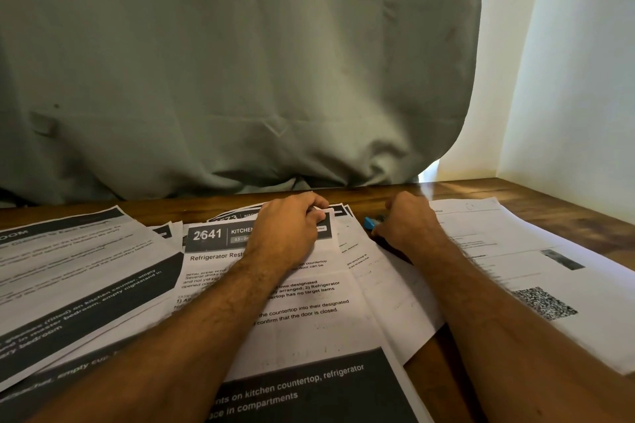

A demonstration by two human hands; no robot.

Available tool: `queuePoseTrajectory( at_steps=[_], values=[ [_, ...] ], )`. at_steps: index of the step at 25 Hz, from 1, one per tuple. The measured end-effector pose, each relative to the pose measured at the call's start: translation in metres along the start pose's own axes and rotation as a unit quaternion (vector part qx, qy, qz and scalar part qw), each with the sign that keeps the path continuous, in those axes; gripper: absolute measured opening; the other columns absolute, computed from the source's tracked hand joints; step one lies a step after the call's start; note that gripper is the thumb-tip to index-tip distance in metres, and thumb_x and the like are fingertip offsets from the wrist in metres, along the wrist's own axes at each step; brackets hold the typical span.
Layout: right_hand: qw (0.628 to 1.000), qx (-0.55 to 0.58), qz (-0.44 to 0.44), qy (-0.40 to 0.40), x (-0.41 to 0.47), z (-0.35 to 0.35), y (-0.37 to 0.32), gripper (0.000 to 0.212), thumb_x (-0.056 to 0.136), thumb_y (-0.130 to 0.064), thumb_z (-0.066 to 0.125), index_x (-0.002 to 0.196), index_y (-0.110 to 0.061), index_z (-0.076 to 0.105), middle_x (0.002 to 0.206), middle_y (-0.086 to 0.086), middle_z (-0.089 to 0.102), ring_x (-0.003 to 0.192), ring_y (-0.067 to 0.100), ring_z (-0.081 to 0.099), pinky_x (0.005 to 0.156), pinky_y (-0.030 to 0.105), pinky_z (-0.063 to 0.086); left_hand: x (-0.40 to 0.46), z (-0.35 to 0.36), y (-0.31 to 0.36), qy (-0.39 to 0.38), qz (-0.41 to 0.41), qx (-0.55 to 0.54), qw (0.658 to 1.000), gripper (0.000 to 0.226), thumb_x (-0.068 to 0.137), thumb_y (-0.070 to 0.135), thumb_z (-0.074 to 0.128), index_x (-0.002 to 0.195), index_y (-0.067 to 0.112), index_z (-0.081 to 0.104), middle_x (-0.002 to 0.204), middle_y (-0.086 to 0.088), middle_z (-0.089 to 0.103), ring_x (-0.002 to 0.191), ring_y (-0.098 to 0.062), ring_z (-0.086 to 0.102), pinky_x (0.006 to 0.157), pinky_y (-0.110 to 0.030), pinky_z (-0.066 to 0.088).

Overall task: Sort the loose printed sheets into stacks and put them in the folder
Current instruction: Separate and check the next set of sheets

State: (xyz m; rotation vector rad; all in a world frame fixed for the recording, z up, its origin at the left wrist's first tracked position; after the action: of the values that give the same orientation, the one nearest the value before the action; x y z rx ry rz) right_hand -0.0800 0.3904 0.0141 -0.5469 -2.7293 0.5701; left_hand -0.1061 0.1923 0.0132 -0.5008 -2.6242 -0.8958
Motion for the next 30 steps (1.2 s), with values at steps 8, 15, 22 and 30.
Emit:
queuePoseTrajectory(
  at_steps=[8, 15, 22, 30],
  values=[
    [0.977, 0.105, -0.174, 0.064, -0.021, -0.013, -0.043, 0.047, 0.086, -0.023, 0.075, 0.131, -0.021, 0.061, 0.122, 0.000, 0.067, 0.103, 0.015, 0.062, 0.096, 0.029, 0.048, -0.002, -0.007, 0.003, 0.012, 0.003, 0.012, 1.000, 0.009, 0.101, 0.039, 0.054, 0.093, 0.044, 0.057, 0.102, 0.012, 0.067, 0.102, -0.014, 0.059, 0.096, -0.043, 0.053],
    [0.963, 0.128, -0.232, 0.044, -0.029, -0.018, -0.053, 0.044, 0.072, -0.011, 0.077, 0.110, -0.028, 0.063, 0.105, -0.003, 0.065, 0.091, 0.010, 0.061, 0.084, 0.026, 0.055, -0.002, -0.013, 0.007, 0.033, 0.025, 0.008, 0.999, 0.011, 0.101, 0.037, 0.055, 0.092, 0.043, 0.057, 0.102, 0.011, 0.067, 0.094, -0.007, 0.060, 0.088, -0.031, 0.052],
    [0.972, 0.087, -0.212, -0.054, -0.026, -0.005, -0.042, 0.038, 0.067, -0.015, 0.075, 0.089, -0.035, 0.051, 0.090, -0.005, 0.065, 0.084, 0.011, 0.064, 0.074, 0.027, 0.060, -0.002, -0.014, 0.007, 0.032, 0.015, -0.011, 0.999, 0.017, 0.100, 0.034, 0.059, 0.111, 0.032, 0.071, 0.109, 0.006, 0.069, 0.088, -0.006, 0.058, 0.081, -0.025, 0.050],
    [0.974, 0.036, -0.221, -0.034, -0.029, 0.004, -0.049, 0.046, 0.064, -0.051, 0.080, 0.098, -0.037, 0.052, 0.089, -0.010, 0.065, 0.077, 0.005, 0.060, 0.067, 0.025, 0.053, -0.008, -0.022, 0.010, 0.071, 0.032, -0.080, 0.994, 0.030, 0.095, 0.020, 0.067, 0.112, 0.036, 0.049, 0.076, 0.015, 0.063, 0.075, 0.004, 0.061, 0.068, -0.022, 0.052]
  ],
)
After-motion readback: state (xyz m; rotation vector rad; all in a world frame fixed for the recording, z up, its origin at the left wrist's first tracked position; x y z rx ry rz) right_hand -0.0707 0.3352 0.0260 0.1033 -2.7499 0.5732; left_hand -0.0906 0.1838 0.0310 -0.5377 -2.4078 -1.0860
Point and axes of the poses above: each hand's wrist, its own x-axis towards the middle knuckle, its own z-axis out of the palm, y = z × x, the point moved 7 cm from there along x, towards the middle knuckle
